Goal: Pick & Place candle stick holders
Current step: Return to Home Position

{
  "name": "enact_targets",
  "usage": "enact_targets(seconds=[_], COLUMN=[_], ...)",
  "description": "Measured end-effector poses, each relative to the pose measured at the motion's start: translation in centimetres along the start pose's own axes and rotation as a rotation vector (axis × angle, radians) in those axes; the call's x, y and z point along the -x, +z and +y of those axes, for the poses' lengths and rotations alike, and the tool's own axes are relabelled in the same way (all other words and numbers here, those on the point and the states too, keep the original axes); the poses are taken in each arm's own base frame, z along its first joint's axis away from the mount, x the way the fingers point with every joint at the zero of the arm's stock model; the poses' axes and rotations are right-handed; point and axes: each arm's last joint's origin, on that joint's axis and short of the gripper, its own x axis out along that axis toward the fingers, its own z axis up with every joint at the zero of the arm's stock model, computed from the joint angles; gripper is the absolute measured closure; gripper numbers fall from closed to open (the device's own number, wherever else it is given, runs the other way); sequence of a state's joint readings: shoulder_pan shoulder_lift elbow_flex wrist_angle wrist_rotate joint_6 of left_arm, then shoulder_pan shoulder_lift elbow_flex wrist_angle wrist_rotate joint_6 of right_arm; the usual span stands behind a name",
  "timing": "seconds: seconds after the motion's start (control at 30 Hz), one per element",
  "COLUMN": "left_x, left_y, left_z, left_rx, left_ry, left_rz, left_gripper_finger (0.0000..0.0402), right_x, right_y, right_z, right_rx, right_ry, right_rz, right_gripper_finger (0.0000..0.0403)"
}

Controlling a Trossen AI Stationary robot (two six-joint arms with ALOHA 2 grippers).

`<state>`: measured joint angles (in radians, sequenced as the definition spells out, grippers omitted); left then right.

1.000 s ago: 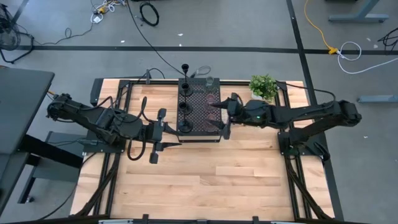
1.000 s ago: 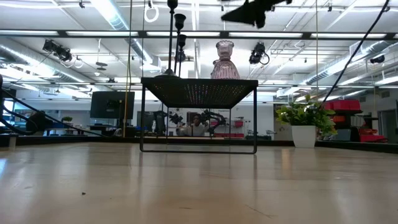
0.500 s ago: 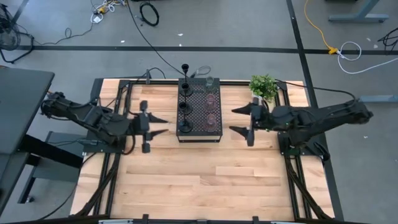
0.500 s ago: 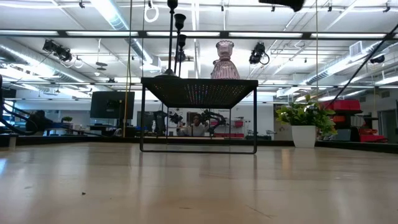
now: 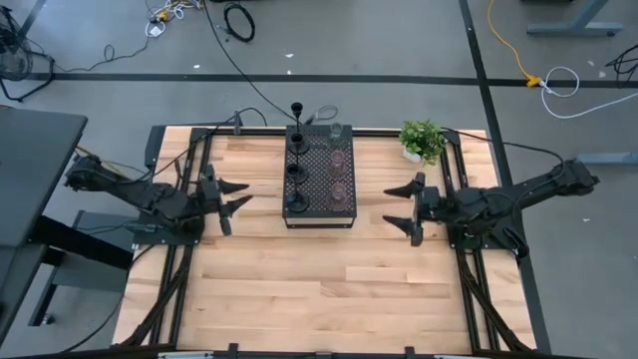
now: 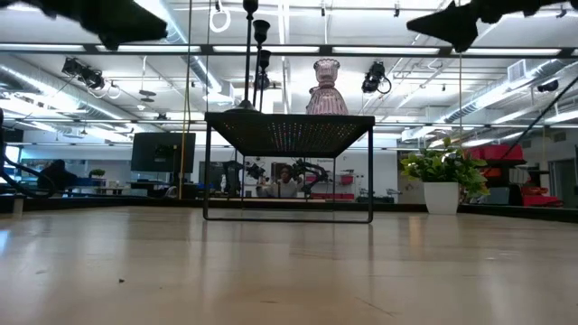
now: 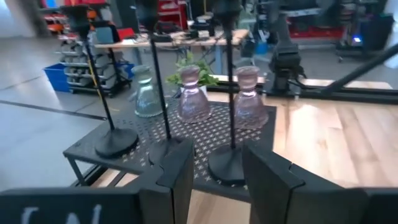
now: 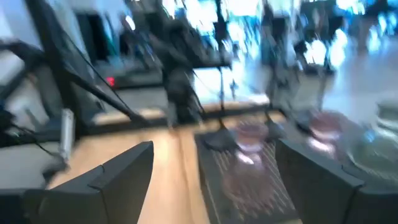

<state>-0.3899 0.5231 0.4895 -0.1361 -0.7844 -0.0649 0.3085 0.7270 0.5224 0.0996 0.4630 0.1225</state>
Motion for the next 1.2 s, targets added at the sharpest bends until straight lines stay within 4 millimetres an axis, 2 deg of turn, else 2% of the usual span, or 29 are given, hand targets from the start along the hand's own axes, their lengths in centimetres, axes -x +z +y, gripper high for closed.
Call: enact_targets(seconds=[0.2, 0.33, 0.6, 0.8, 0.97, 1.2], left_x=[-0.6, -1.1, -2.1, -2.4, -2.6, -2.6], left_y=[-4.3, -6.1, -7.4, -7.7, -8.9, -11.1], left_z=[-0.2, 0.1, 1.4, 1.7, 1.8, 1.9], left_rx=[0.005, -0.026, -0.041, -0.056, -0.057, -0.08], left_ry=[0.028, 0.102, 0.148, 0.101, 0.08, 0.078], left_rz=[-0.014, -0.047, -0.098, -0.077, -0.053, 0.003], left_gripper_finger=[0.0264, 0.0264, 0.0264, 0.0264, 0.0264, 0.0264], right_x=[0.6, 0.6, 0.0, 0.0, 0.8, 0.8], right_y=[-3.6, -4.5, -5.1, -6.8, -10.5, -10.6], right_z=[-1.6, -3.2, -5.6, -4.9, -5.5, -5.3], right_rx=[0.029, 0.022, -0.013, -0.062, -0.092, -0.055], right_ry=[0.01, -0.015, -0.016, 0.08, -0.058, -0.047], right_rz=[-0.196, -0.254, -0.182, -0.083, -0.128, -0.12], right_gripper_finger=[0.0069, 0.0069, 0.0069, 0.0069, 0.0069, 0.0069])
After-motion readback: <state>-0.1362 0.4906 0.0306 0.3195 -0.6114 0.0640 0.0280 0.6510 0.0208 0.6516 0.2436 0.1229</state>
